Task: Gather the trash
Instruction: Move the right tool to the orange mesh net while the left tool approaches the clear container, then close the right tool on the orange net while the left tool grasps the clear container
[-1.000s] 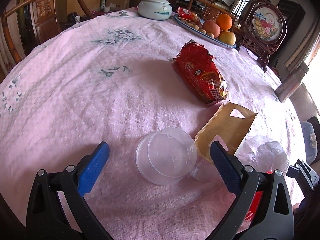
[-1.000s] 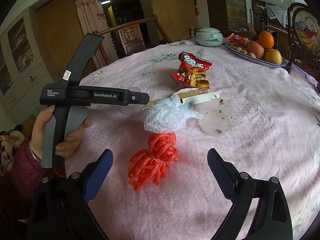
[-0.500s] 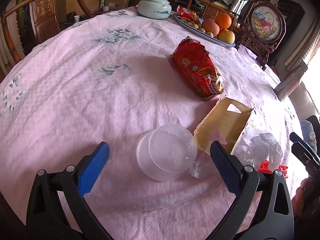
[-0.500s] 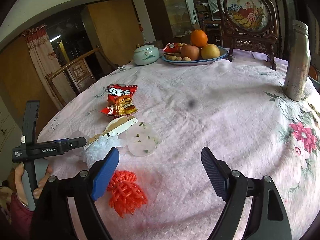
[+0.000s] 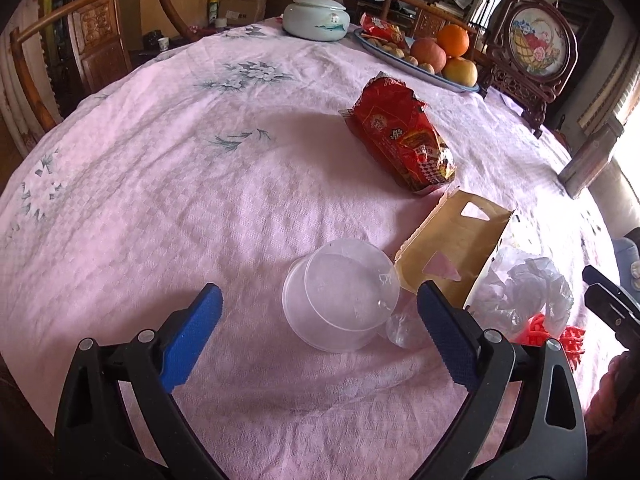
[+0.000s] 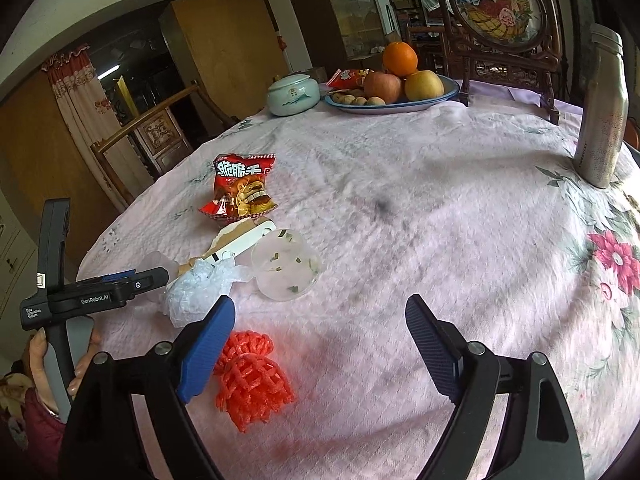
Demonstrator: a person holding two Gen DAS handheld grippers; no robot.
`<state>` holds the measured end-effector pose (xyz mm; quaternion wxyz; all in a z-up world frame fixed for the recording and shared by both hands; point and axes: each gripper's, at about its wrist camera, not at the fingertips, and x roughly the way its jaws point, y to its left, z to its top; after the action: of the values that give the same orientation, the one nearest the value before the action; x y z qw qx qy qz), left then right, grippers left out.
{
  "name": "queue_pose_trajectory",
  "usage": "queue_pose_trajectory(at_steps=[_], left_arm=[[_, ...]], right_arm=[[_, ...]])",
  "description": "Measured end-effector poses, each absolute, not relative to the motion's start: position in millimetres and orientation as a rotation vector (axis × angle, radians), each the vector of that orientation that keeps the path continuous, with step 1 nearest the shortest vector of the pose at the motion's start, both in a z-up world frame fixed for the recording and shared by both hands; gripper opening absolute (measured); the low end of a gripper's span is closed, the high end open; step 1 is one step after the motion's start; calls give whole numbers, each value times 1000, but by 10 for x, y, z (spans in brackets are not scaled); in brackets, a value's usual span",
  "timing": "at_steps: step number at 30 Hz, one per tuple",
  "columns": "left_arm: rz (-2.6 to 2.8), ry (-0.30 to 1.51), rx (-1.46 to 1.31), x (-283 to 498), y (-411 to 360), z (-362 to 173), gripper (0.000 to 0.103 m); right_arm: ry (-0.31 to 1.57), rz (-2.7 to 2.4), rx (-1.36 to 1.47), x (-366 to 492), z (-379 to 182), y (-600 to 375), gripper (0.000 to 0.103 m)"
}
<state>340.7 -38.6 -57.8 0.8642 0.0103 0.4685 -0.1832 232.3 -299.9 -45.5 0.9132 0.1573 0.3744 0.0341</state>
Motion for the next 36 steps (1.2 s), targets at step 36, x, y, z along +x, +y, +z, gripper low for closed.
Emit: queue_pose_trajectory(at_steps=[36], left_arm=[[-421, 919, -158, 3327, -61, -481, 56]], right_arm=[[888, 170, 160, 2378, -589, -2595, 84]])
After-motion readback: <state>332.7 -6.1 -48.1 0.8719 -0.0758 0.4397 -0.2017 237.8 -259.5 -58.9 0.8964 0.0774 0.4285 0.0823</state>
